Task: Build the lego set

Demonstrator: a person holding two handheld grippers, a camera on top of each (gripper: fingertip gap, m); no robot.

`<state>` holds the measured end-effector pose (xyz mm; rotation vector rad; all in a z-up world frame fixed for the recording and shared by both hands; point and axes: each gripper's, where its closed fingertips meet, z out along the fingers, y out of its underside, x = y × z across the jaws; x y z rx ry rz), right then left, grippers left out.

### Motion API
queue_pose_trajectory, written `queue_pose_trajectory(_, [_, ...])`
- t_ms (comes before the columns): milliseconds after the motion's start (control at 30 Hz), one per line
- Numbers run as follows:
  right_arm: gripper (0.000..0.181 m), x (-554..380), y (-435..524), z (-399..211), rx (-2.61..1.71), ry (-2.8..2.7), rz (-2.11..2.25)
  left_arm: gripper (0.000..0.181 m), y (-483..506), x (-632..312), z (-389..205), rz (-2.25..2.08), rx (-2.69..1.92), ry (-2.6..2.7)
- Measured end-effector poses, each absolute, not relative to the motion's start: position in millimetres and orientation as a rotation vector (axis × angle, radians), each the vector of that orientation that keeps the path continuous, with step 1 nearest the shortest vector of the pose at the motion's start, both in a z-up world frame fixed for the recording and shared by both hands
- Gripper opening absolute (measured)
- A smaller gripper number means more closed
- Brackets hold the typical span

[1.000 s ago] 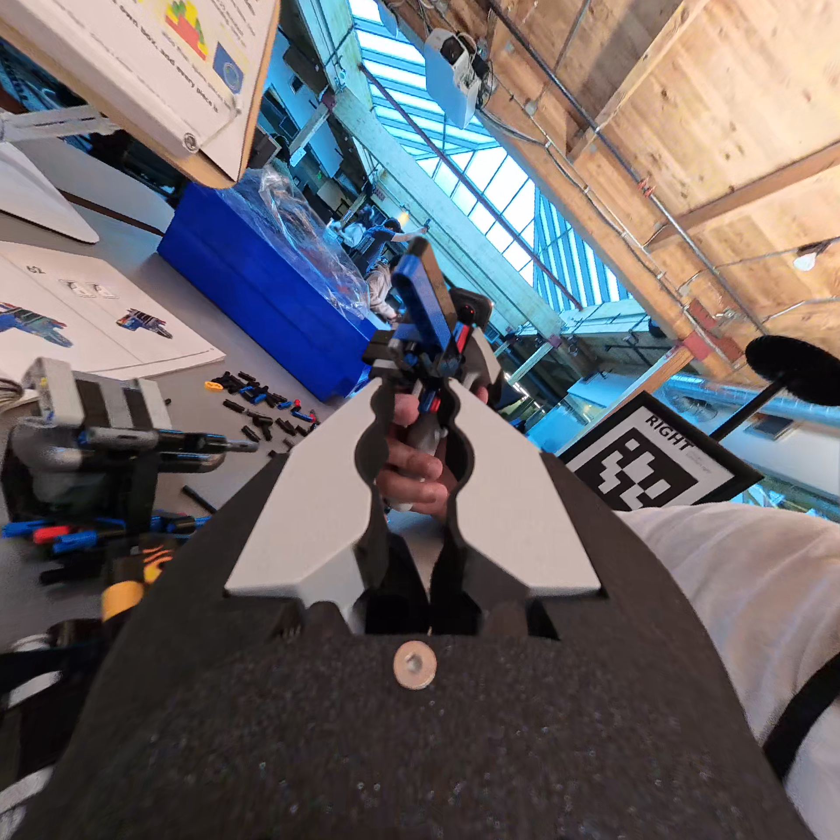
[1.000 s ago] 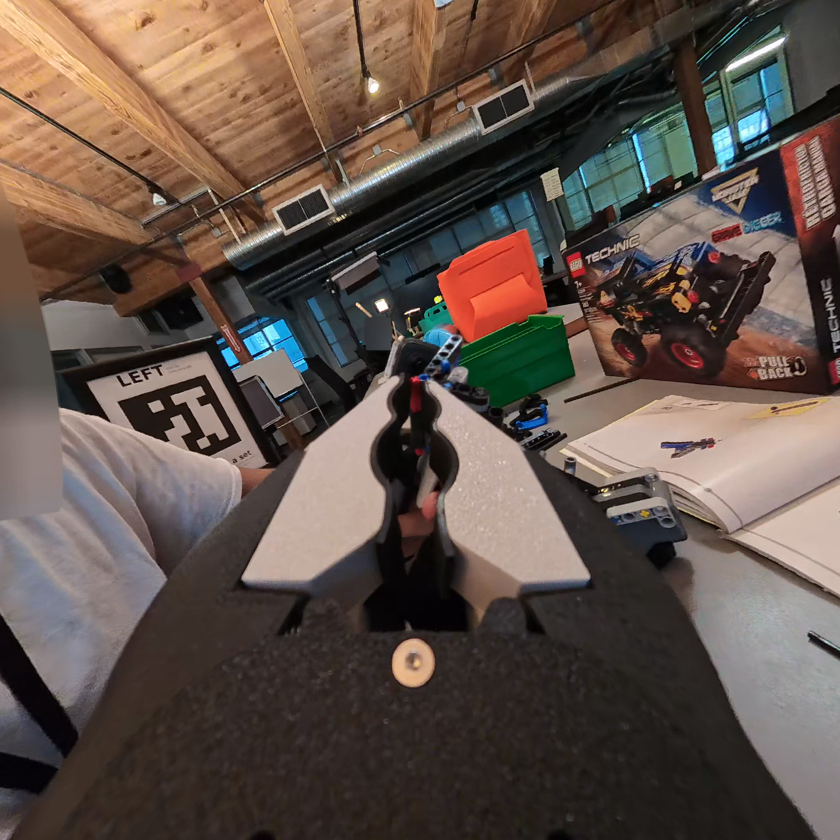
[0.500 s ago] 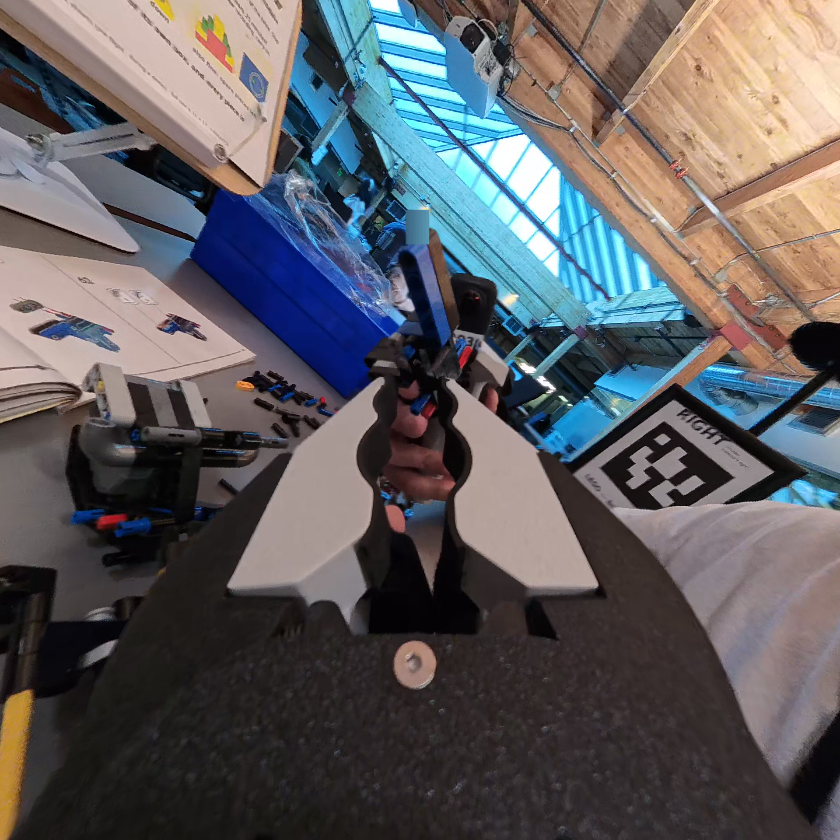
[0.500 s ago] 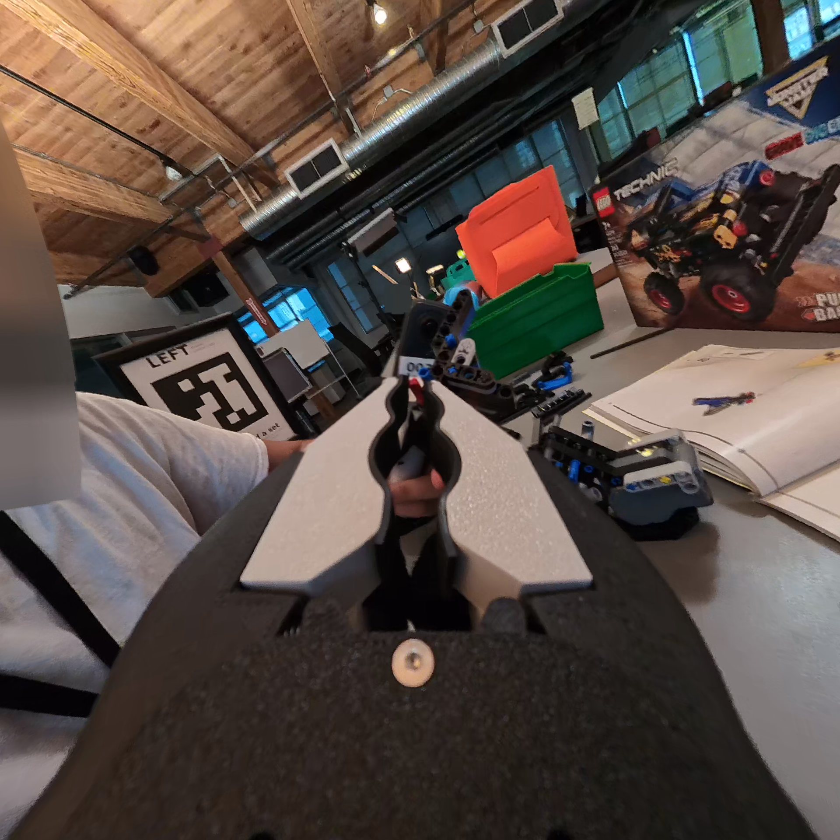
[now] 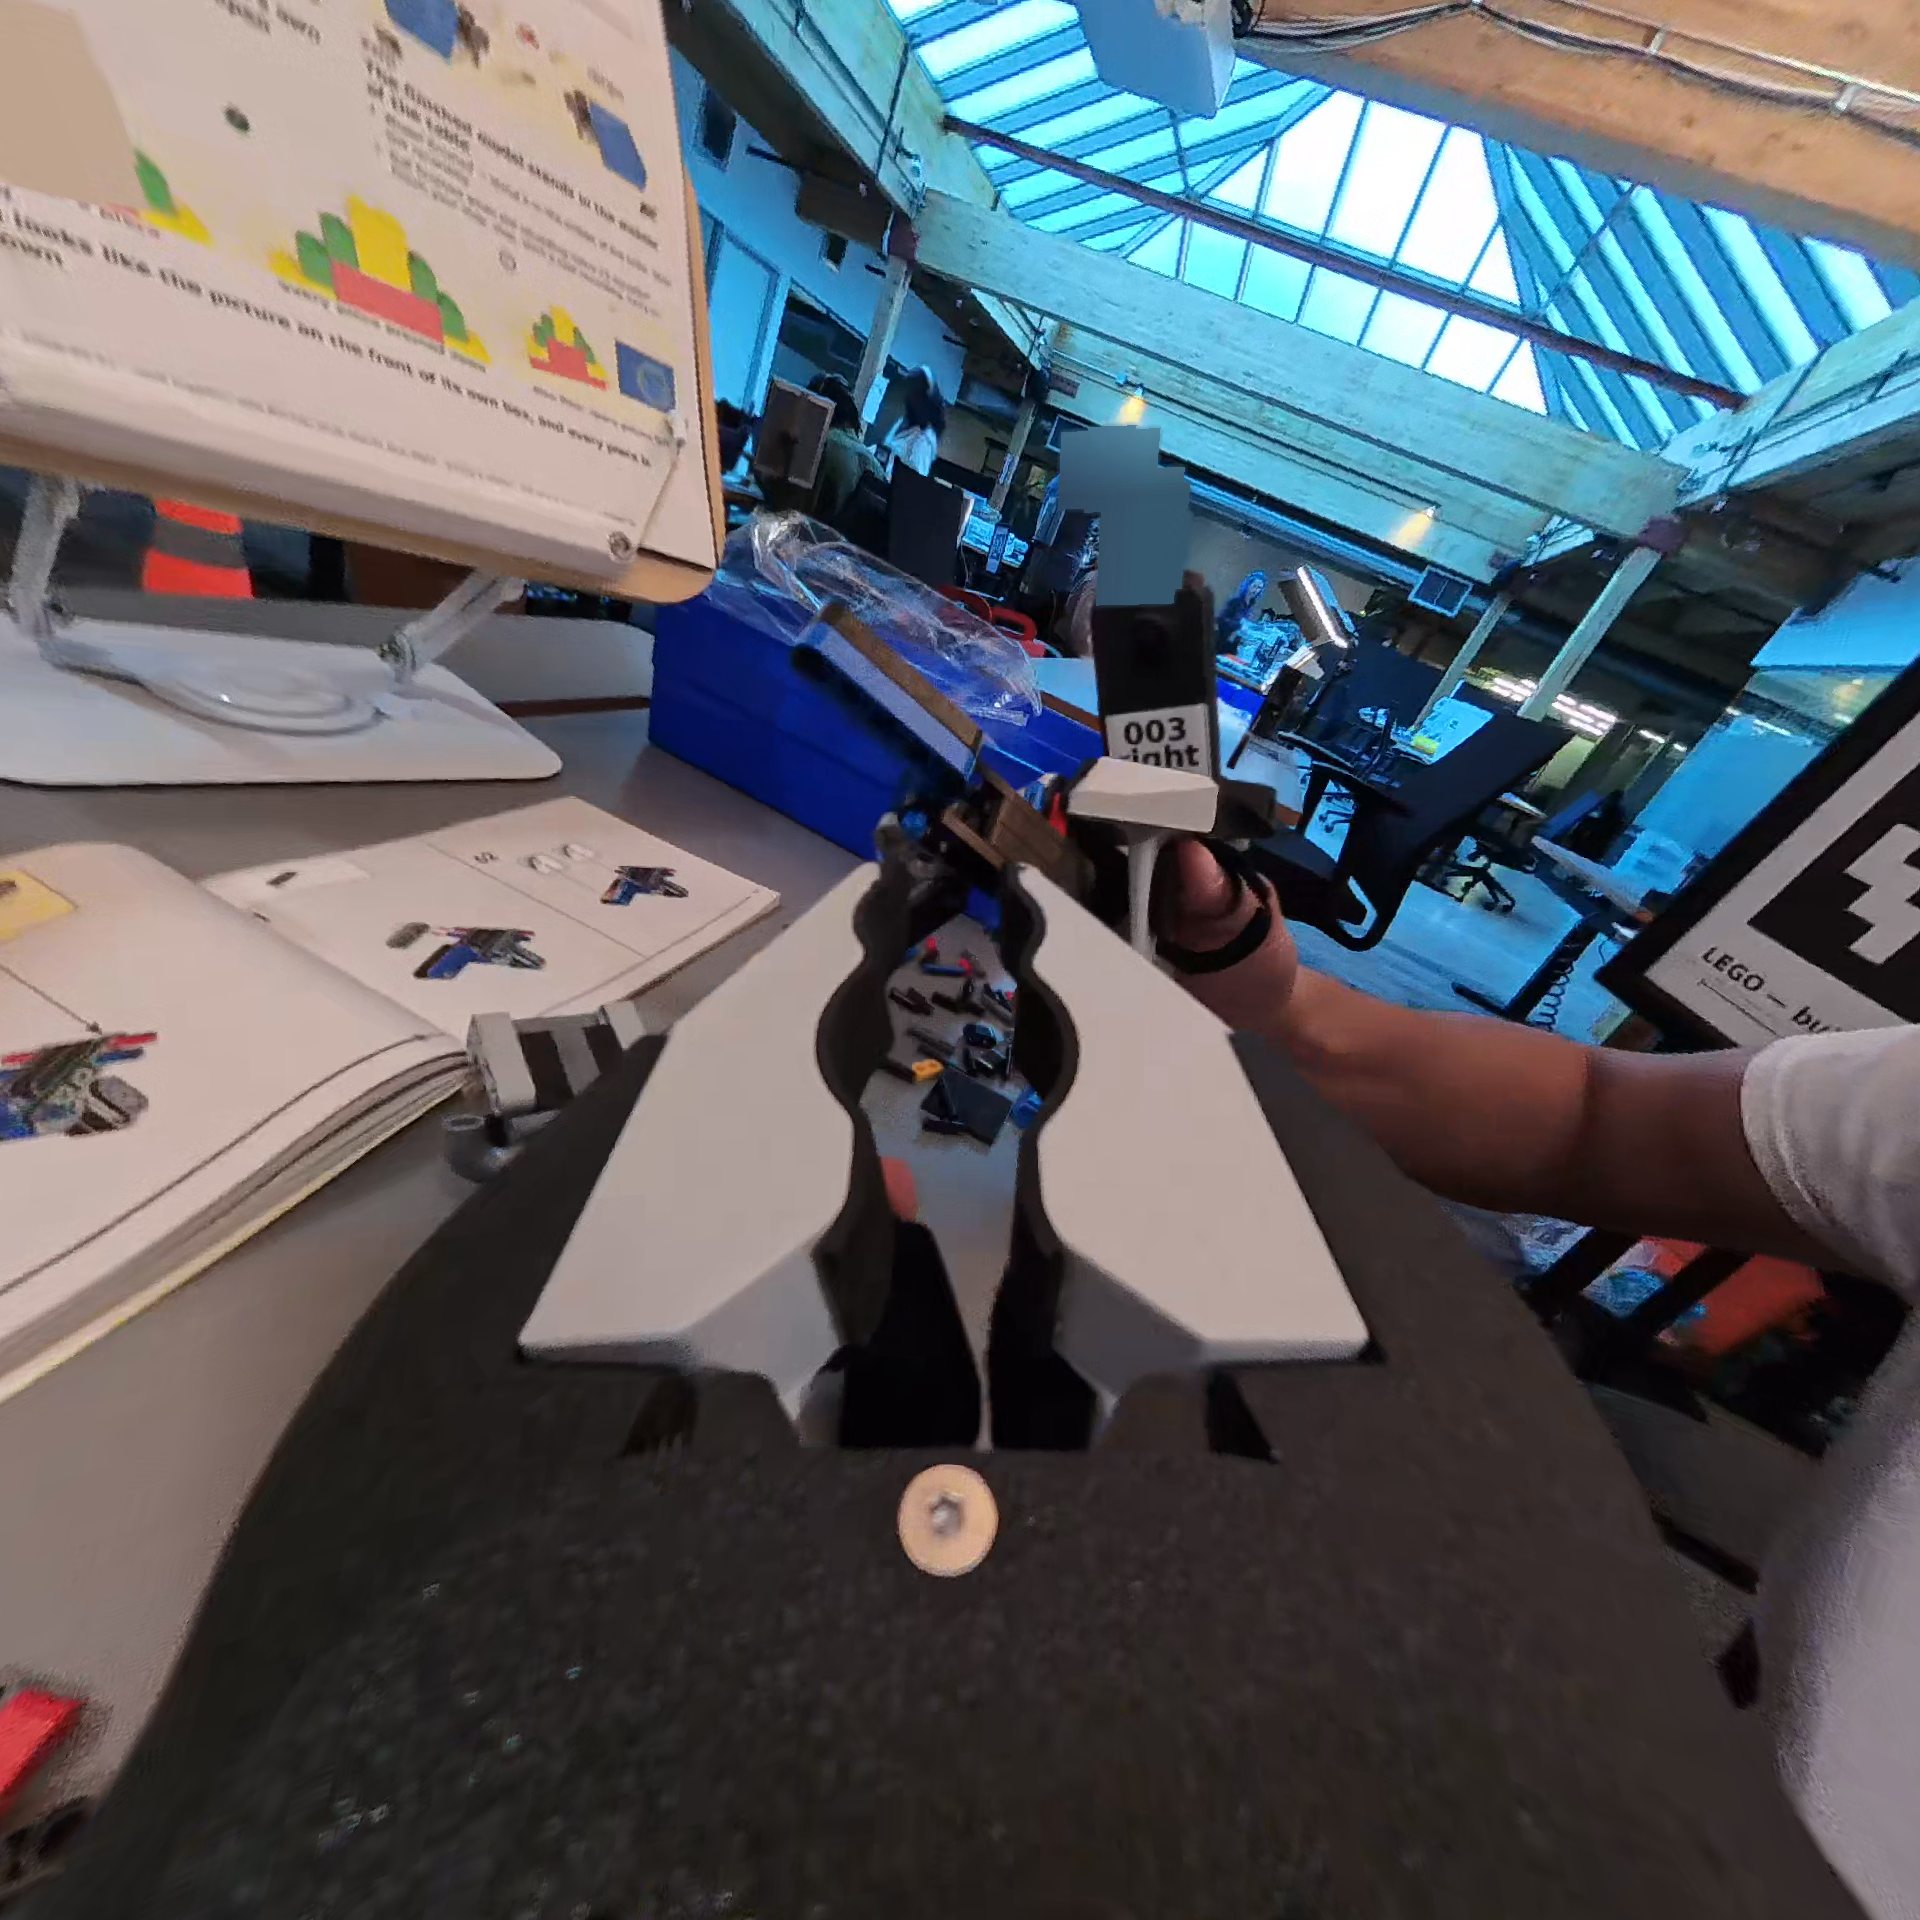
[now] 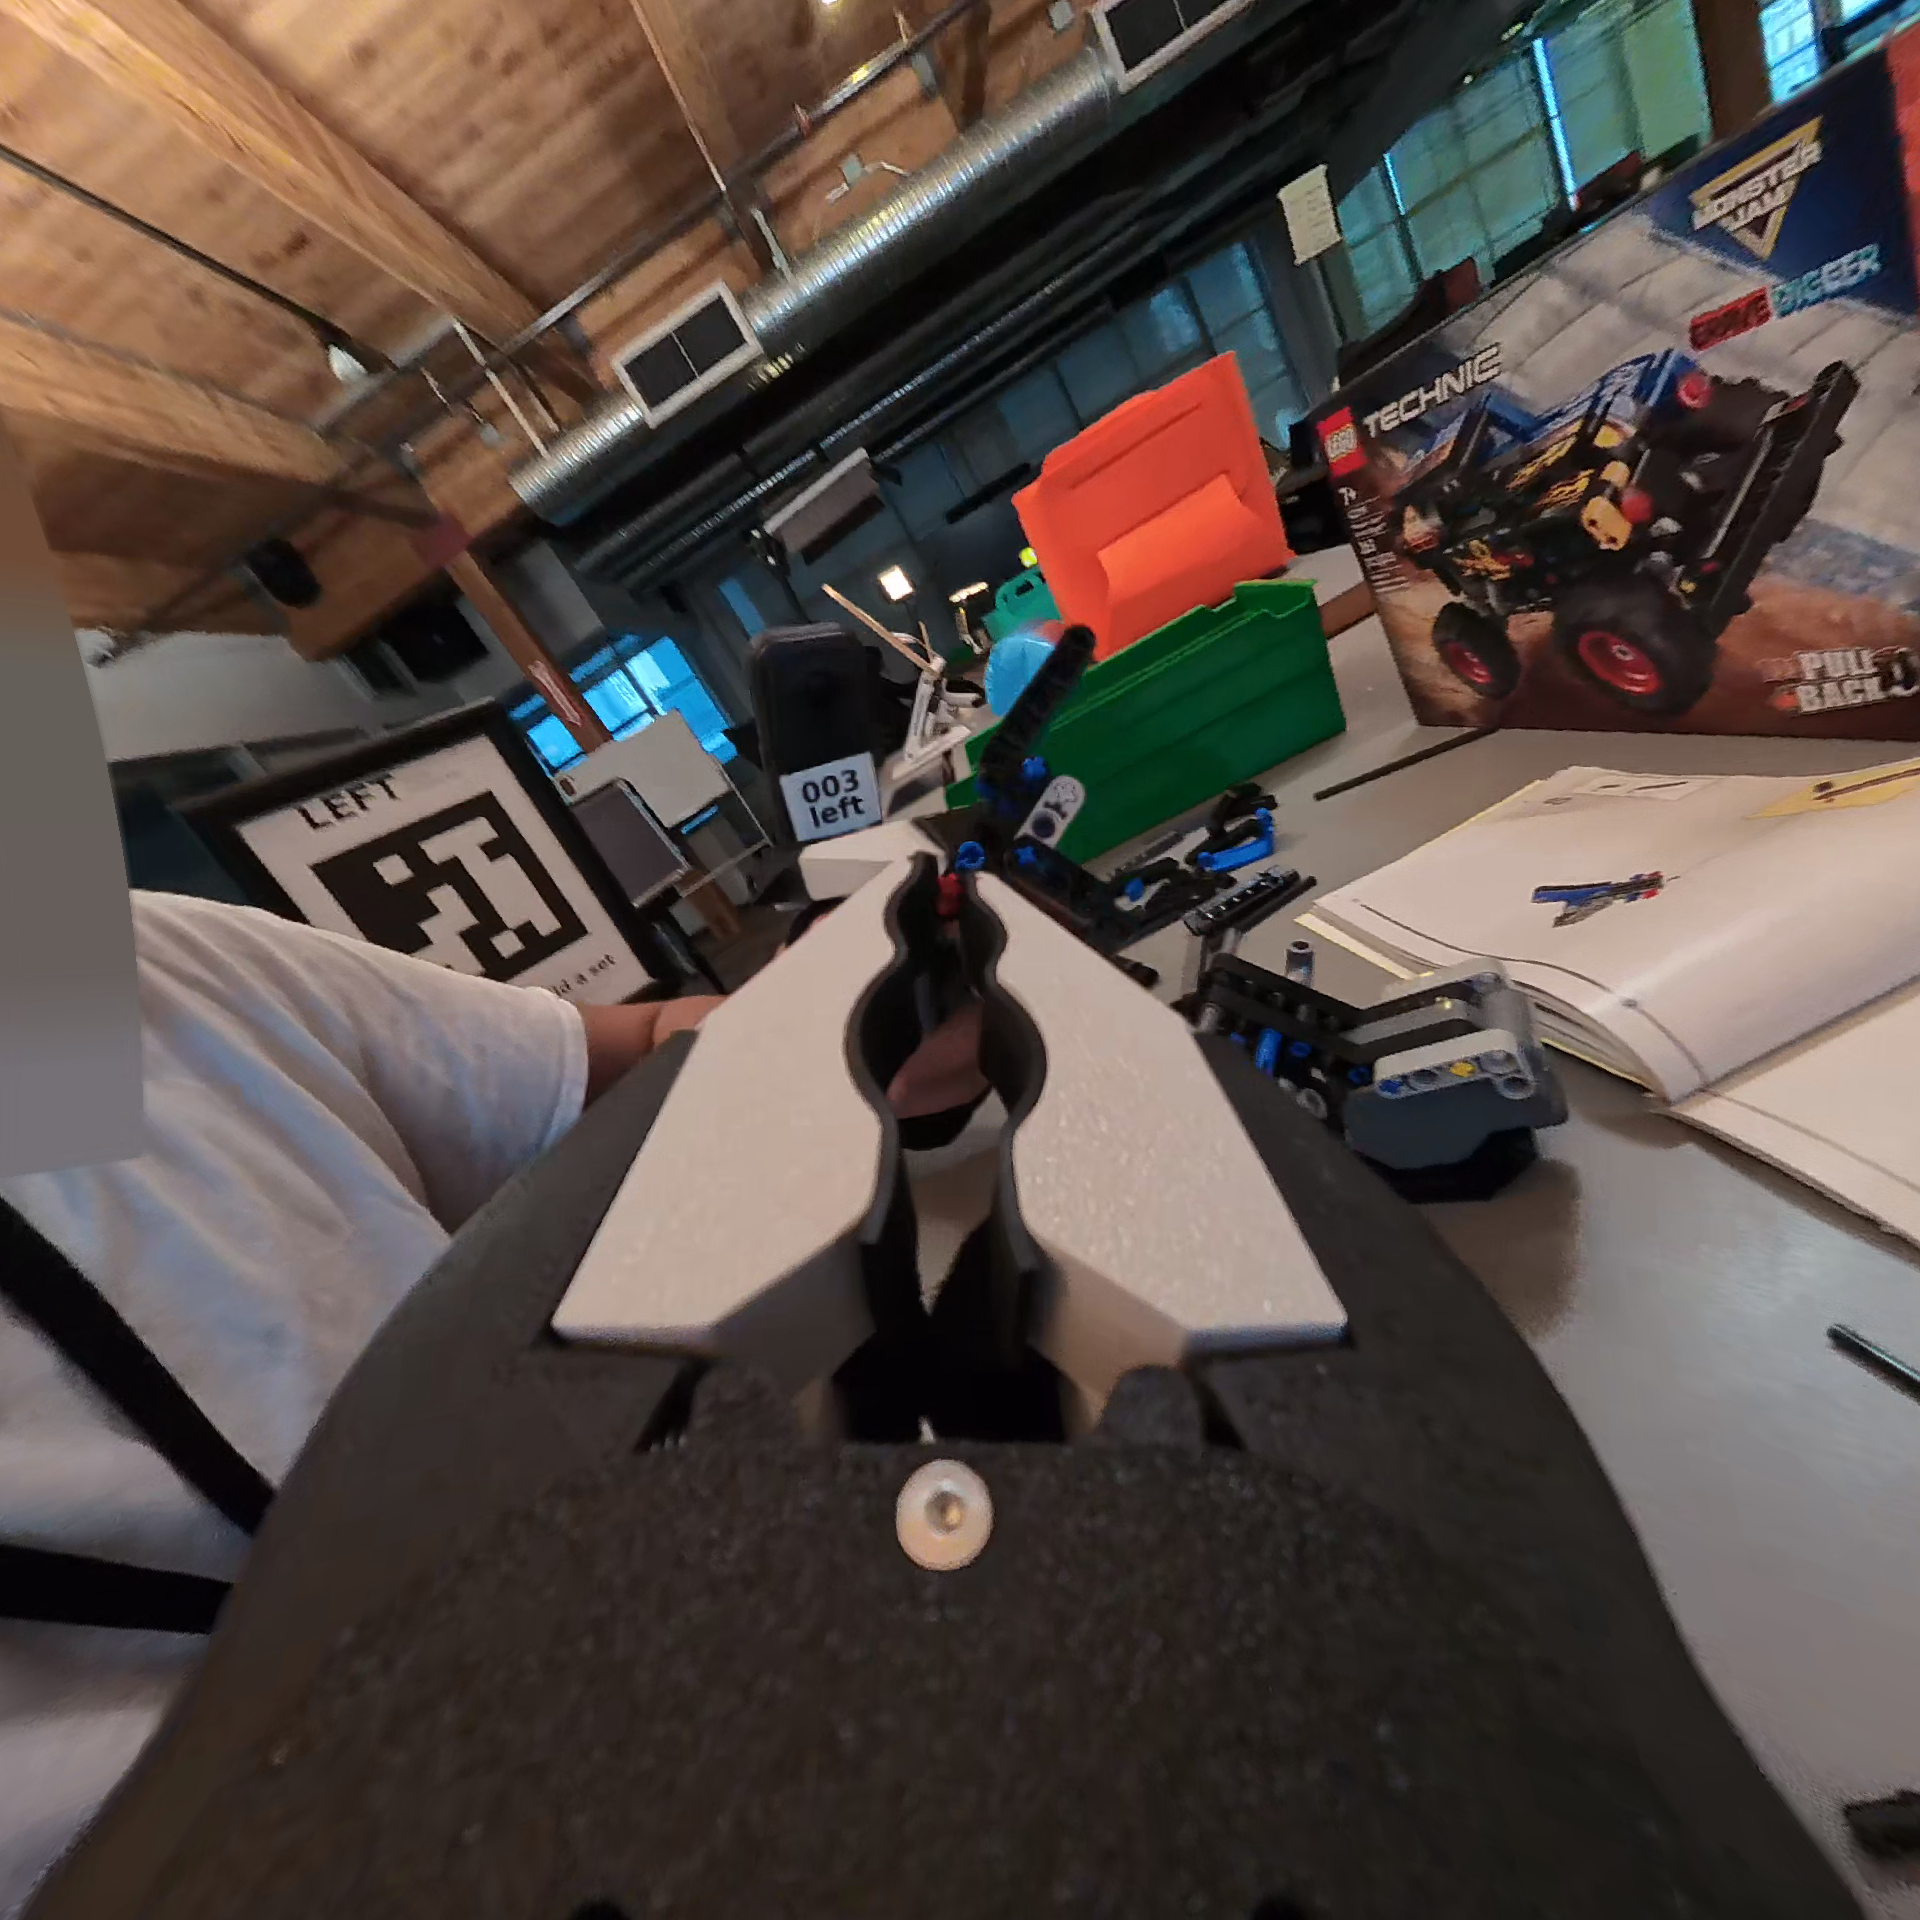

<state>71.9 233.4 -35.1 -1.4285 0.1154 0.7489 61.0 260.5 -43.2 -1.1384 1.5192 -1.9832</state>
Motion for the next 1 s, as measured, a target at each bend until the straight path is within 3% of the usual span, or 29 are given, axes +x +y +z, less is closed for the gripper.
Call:
queue_pose_trajectory(200, [0.002,60.8,234.2,-35.6,-1.413,0.067,0.771,0.032,253.1,58.6,-38.6,-2.181,-1.204,1.516])
queue_pose_trajectory(467, [0.003,52.3,237.5,-37.7,-1.425,0.028,0.731,0.015,254.0,56.0,-38.9,-2.552,-1.362,1.448])
queue_pose_trajectory(633, [0.013,49.8,239.5,-50.8,-1.552,-0.015,0.681,0.014,258.4,57.7,-43.5,-2.436,-1.34,1.497])
queue_pose_trajectory(1000, [0.003,40.3,231.4,-46.8,-1.603,-0.063,0.748,0.014,244.3,47.5,-36.6,-2.353,-1.174,1.599])
